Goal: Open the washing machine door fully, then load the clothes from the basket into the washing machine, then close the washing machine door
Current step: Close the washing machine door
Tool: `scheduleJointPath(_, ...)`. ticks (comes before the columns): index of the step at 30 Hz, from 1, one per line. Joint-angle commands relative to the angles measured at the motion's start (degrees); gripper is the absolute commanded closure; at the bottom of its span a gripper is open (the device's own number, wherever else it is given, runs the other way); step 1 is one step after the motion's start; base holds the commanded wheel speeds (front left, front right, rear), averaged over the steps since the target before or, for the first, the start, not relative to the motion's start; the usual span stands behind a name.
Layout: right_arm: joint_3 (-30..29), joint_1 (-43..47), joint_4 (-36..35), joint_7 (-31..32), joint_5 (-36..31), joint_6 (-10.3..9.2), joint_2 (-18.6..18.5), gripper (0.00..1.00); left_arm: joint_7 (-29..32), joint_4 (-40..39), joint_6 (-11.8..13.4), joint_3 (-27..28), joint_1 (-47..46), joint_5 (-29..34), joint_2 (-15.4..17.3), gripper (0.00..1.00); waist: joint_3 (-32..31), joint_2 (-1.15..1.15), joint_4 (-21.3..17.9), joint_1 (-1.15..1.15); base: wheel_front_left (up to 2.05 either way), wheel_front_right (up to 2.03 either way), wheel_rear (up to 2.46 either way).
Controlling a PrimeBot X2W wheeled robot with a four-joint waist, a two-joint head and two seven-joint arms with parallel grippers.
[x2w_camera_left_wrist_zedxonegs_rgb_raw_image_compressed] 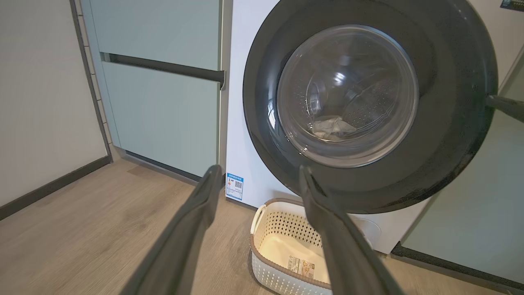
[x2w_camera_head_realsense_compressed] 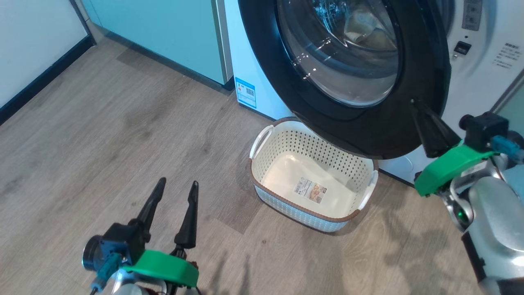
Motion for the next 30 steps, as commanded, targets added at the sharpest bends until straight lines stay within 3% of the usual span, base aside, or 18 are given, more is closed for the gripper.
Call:
scheduleJointPath(1,-0.1,-3.2,-0.9,-0.7,-0.5,-0.16,-0.3,1.00,-0.4,-1.6,-0.2,2.8,-2.7,0.9,-0.1,0.00,0.1,0.00,0.2,-0.01,0.00,0.00,0.00)
scheduleJointPath(30,-7.4,-6.4,2.8,-0.8,-3.3,-0.16,-0.8,1.00,-0.4,-1.6,-2.6,4.5,-3.3,3.0,-2.4,0.00,2.2,0.00,1.3,-0.01,0.00,0.00,0.00)
